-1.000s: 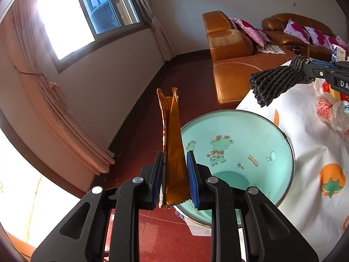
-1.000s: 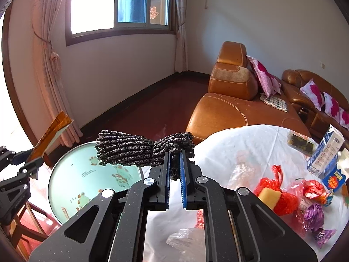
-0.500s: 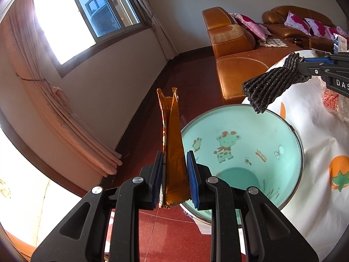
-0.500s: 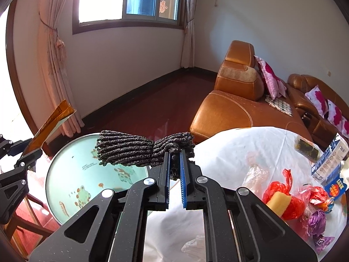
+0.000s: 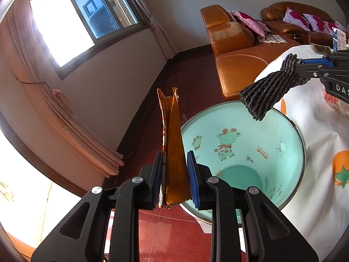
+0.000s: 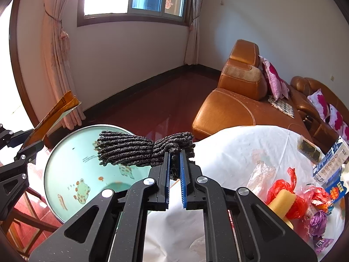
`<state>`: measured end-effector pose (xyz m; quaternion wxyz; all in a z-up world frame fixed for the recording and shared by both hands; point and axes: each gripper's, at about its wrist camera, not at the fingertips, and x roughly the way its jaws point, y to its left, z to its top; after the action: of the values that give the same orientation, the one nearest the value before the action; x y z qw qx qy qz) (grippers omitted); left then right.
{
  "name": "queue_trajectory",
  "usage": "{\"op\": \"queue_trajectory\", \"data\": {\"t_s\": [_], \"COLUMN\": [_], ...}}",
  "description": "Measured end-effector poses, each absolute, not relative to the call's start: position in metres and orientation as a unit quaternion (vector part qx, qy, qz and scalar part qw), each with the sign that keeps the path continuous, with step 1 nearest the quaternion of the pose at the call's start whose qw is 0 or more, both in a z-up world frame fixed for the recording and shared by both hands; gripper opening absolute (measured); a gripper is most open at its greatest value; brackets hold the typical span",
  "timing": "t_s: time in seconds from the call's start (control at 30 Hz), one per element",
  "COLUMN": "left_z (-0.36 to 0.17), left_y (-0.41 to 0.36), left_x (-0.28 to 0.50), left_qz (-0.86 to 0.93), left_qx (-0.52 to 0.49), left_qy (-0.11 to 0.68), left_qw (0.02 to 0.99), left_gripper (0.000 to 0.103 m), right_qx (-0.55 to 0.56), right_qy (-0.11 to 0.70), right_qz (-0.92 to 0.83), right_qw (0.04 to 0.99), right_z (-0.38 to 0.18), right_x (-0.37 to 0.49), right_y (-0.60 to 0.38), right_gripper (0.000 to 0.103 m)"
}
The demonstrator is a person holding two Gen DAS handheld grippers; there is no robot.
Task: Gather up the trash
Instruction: 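Open both tools to drop the wrapper and pad into the bin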
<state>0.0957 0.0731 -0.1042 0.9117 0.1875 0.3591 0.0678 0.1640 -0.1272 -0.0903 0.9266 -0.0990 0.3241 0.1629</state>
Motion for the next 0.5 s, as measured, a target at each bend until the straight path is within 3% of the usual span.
{"op": "queue_trajectory", "data": {"t_s": [0.2,0.3,0.5], "left_z": [-0.105,-0.106,-0.108], "left_y": [0.073,0.073,0.067], "left_x": [0.096,0.095,0.093], "left_qz": [0.061,0.055,0.041], "left_qx": [0.185,0.182,0.183], "left_qy": [0.36,0.359,0.357], "left_qw": [0.912,0.914,0.915], "left_gripper": [0.024,0.03,0.046], "right_qx": [-0.101,-0.103,-0.101], "right_qy": [0.327,0.329,0.331], "right_qz": [0.169,0.176,0.189], "right_qw": [0.924,0.922,0.919], "right_z": [-0.092,-0.094,-0.099], "right_x": [0.164,0.163,0.16], "right_y": [-0.124,-0.121,-0.117], "right_gripper": [0.01,0.011,0.034]}}
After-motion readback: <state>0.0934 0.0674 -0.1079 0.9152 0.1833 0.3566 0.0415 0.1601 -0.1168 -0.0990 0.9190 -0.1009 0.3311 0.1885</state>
